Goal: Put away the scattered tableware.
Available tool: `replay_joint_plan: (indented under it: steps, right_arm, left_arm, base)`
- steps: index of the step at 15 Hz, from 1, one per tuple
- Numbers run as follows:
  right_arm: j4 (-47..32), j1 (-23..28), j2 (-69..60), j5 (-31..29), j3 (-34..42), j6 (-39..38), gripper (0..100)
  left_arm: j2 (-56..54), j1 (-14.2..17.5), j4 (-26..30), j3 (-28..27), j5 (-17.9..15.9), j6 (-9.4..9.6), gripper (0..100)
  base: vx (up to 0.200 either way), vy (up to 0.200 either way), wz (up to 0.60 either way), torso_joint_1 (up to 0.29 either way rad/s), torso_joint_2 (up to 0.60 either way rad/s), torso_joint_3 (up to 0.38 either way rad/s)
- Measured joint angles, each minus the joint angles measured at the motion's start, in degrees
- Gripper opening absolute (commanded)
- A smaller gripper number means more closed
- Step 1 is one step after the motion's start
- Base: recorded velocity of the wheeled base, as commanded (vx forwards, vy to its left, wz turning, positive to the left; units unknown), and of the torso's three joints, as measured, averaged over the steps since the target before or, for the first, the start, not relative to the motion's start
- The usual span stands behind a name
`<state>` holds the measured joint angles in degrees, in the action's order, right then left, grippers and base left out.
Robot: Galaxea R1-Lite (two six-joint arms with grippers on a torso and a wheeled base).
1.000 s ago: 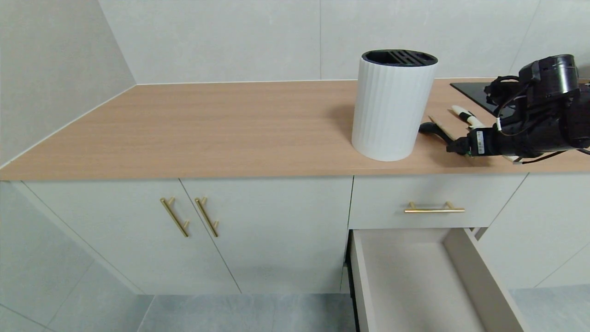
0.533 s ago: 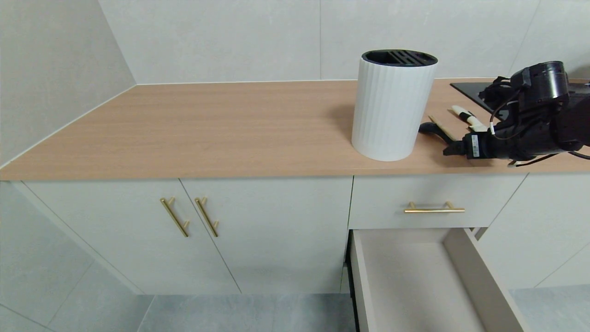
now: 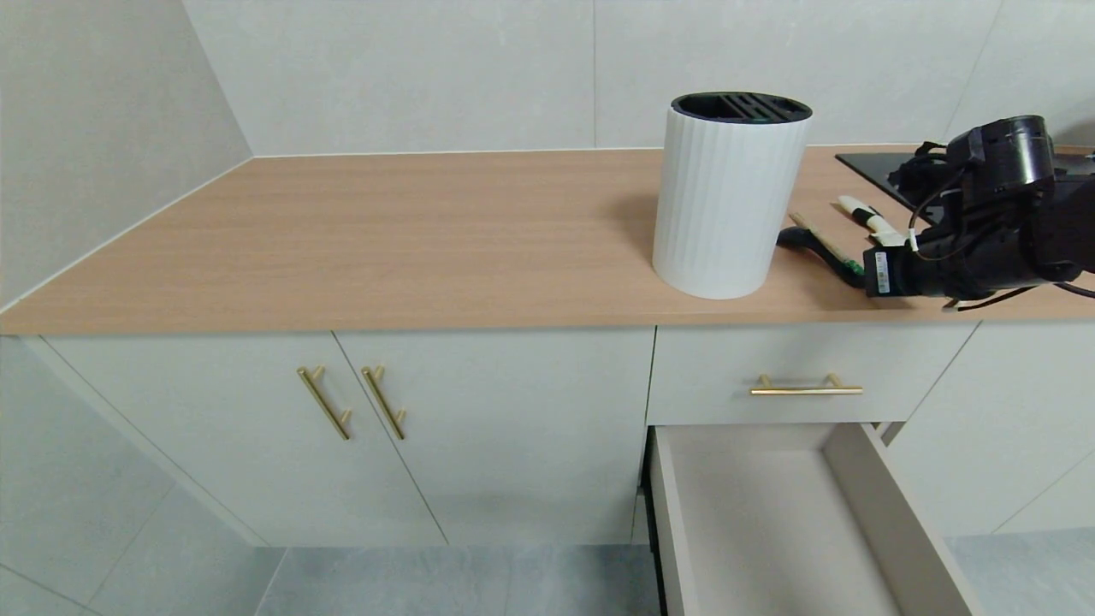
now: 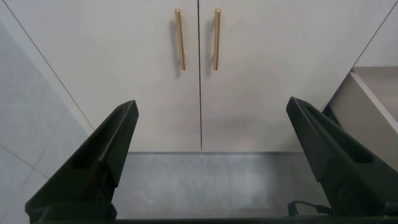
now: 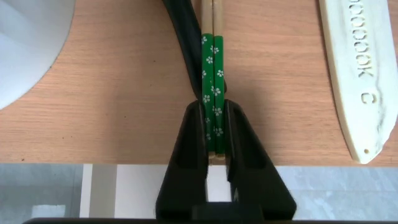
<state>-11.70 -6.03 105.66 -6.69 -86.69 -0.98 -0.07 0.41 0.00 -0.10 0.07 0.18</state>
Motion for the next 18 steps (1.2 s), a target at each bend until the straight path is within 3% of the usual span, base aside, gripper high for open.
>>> replay_joint_plan:
  steps: [8,15,18]
  right_arm:
    - [-0.3,0.1,-7.8,-0.1,3.9,-2.3,0]
    - [-0.5,0.1,-30.7,0.4,24.3,-3.7,0]
    - [-8.4,-0.4,-40.8,3.2,29.8,-2.1,0]
  left_arm:
    - [0.0,0.0,0.0,0.0,0.0,0.00,100]
    - [0.0,0.0,0.0,0.0,0.0,0.00,100]
    - [0.0,0.0,0.0,0.0,0.0,0.02,100]
  base:
    - [0.000,0.000,0.00,0.000,0.00,0.000]
    - [0.000,0.000,0.00,0.000,0.00,0.000]
    - [0.000,0.000,0.00,0.000,0.00,0.000]
